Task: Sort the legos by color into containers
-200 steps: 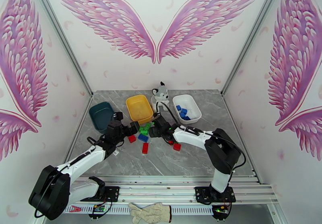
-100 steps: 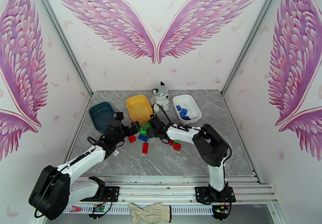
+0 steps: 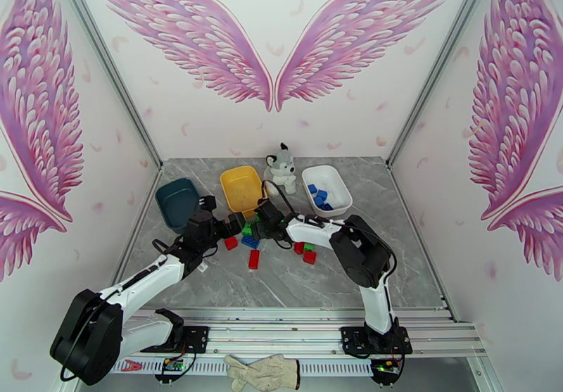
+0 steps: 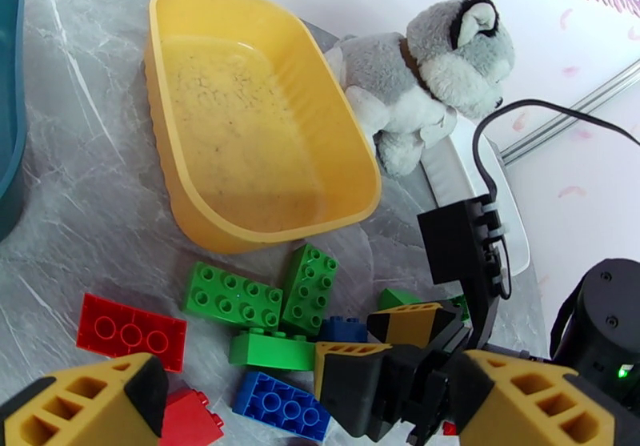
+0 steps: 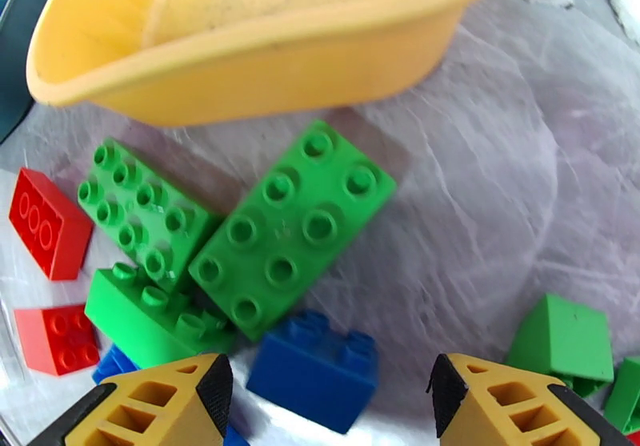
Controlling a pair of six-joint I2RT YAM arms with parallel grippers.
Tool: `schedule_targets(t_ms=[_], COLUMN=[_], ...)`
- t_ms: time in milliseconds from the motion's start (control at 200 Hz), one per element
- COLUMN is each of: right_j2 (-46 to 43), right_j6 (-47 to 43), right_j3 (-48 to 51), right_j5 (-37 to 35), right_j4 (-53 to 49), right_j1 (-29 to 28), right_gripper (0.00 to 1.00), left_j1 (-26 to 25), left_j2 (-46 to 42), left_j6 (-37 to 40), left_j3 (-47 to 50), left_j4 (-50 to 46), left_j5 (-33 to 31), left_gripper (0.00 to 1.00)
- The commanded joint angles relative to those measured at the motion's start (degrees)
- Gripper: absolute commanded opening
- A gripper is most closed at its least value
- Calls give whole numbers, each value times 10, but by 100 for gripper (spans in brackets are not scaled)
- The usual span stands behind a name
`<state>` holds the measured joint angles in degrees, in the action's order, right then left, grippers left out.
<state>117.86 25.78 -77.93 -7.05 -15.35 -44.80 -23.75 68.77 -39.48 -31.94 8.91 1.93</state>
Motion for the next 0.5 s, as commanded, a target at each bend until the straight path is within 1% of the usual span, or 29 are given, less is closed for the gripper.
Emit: schedule_targets(t_ms=[0,270,495], right_j2=[24,40,26], right_j6=[-3,8,13], right_j3=[-30,-50,-33], right_j5=[6,-2,-30], right_j4=[-16,-18,-17], right_j1=[-6,-6,-7], right_gripper=[71,63,50], left_j1=[4,3,3], left_j2=[-12,-11,-9], left_j6=[-2,-3,-5], left_j3=[9,10,11], left_j4=[8,8,11], left_j5=[3,3,4], left_gripper=[99,99,99])
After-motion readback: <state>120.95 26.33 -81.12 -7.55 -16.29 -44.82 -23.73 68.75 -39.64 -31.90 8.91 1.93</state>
